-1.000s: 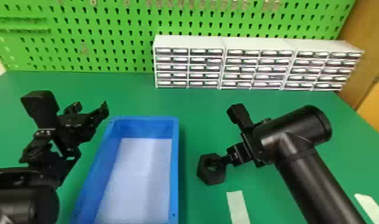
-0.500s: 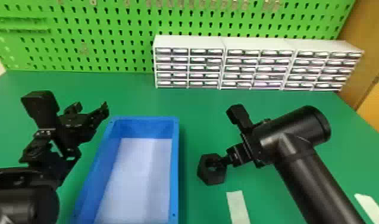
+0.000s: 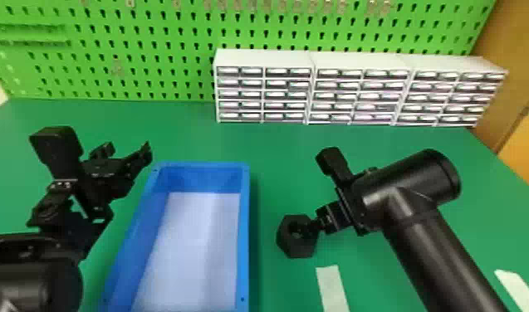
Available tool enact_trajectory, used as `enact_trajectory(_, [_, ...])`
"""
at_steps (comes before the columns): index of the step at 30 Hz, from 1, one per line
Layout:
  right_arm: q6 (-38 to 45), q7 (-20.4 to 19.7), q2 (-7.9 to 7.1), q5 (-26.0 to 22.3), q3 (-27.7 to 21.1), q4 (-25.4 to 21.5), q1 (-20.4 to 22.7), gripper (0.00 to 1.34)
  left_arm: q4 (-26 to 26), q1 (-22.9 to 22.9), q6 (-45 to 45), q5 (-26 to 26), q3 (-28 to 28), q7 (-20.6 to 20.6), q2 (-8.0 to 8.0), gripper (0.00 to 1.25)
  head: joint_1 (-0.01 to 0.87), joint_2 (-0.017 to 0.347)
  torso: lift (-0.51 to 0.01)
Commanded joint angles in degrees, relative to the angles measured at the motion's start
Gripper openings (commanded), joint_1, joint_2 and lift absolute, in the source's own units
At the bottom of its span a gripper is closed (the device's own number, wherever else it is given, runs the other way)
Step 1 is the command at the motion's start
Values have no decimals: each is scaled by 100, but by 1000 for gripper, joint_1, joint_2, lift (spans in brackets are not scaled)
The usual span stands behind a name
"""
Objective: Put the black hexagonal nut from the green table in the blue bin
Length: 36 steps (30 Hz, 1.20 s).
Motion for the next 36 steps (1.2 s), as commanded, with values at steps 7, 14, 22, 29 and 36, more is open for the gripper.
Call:
enact_trajectory(7, [0, 0, 0, 3, 17, 36, 5, 822, 0, 0, 0, 0, 0, -5, 0, 795, 691, 9, -97])
enact_trajectory(14, [0, 0, -9, 21, 26, 45, 14, 822, 0, 0, 0, 0, 0, -5, 0, 795, 691, 9, -97])
enact_trajectory(22, [0, 0, -9, 21, 35, 62, 23, 819, 0, 0, 9, 0, 0, -5, 0, 795, 691, 9, -97])
enact_trajectory(29, [0, 0, -9, 21, 53, 62, 14, 742, 9, 0, 18, 0, 0, -5, 0, 796, 691, 9, -97])
enact_trajectory(36, [0, 9, -9, 47, 96, 54, 5, 583, 9, 0, 18, 0, 0, -14, 0, 795, 691, 9, -97])
